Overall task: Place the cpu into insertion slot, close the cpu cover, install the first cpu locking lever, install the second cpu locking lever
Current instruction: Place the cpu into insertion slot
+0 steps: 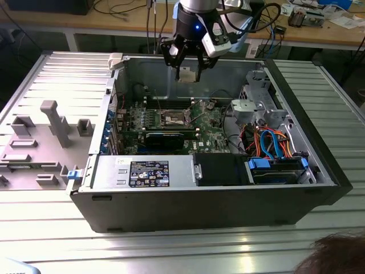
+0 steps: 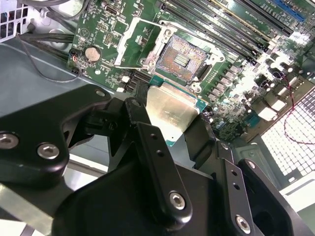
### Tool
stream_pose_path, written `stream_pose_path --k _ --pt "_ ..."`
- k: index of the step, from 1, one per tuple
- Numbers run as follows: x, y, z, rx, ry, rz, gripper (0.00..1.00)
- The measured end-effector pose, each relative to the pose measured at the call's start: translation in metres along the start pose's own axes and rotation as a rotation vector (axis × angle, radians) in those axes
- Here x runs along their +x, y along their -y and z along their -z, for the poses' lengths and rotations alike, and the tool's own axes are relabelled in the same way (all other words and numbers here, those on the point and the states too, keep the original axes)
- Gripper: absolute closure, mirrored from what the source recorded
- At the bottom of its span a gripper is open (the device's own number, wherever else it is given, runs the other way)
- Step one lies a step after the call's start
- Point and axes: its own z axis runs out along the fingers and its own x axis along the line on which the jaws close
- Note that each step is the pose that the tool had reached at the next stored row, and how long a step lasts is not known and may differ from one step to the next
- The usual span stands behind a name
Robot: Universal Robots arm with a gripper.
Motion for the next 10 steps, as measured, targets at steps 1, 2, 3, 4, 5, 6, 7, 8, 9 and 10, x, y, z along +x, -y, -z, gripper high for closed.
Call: stream_pose_path --k 1,2,3,4,5,6,7,8,9,10 --pt "0.0004 0.0001 -0.0006 0.0 0.0001 0.0 0.45" --pt "0.0004 0.0001 -0.0007 0.0 0.0 0.0 0.45" --pt "0.0005 0.0001 -0.0008 0.0 0.0 0.0 0.45" --pt "0.0005 0.0001 -0.0009 0.0 0.0 0.0 0.45" --pt "0.0005 0.0001 -0.001 0.0 0.0 0.0 0.45" --pt "0.0005 0.0001 -0.0011 0.0 0.0001 0.0 0.45" --pt "0.0005 0.0001 -0.0011 0.0 0.0001 0.0 0.45" --pt "0.0005 0.0001 -0.0011 0.0 0.0 0.0 0.45" --pt "0.0005 0.0001 -0.0011 0.0 0.0001 0.0 0.45" --pt "0.0005 0.0001 -0.0012 0.0 0.0001 0.0 0.45"
